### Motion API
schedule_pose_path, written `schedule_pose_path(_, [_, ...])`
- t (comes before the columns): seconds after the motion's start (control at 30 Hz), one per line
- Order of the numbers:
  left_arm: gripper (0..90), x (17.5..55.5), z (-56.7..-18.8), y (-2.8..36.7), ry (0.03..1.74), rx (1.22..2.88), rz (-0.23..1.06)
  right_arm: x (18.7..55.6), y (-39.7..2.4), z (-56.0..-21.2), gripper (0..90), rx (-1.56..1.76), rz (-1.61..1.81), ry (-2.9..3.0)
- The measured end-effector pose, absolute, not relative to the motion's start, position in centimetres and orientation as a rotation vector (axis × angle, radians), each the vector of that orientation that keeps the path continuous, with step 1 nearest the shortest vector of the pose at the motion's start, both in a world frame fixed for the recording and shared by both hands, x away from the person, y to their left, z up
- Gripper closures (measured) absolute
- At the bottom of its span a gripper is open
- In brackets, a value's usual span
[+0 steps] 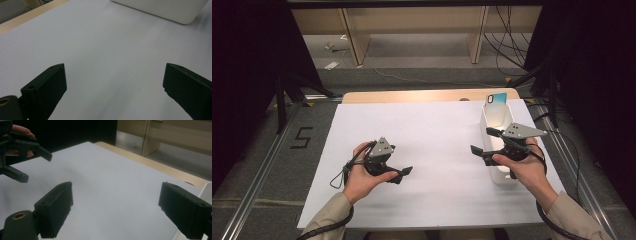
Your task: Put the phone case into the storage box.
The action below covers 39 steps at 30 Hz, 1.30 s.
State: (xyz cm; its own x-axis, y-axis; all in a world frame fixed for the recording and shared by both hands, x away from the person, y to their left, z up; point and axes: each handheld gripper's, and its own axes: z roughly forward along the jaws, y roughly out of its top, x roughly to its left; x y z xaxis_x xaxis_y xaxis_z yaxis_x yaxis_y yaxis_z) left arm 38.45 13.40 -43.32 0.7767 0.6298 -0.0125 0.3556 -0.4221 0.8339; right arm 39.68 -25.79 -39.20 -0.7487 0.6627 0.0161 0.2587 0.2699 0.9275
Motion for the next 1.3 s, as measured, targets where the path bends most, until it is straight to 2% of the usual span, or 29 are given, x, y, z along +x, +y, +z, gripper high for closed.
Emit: schedule_pose_path(1.3, [2.2, 38.52, -43.19, 13.4, 0.739, 2.047, 0.381, 39.3, -25.9, -39.62, 11.4, 0.828, 1.518, 2.14])
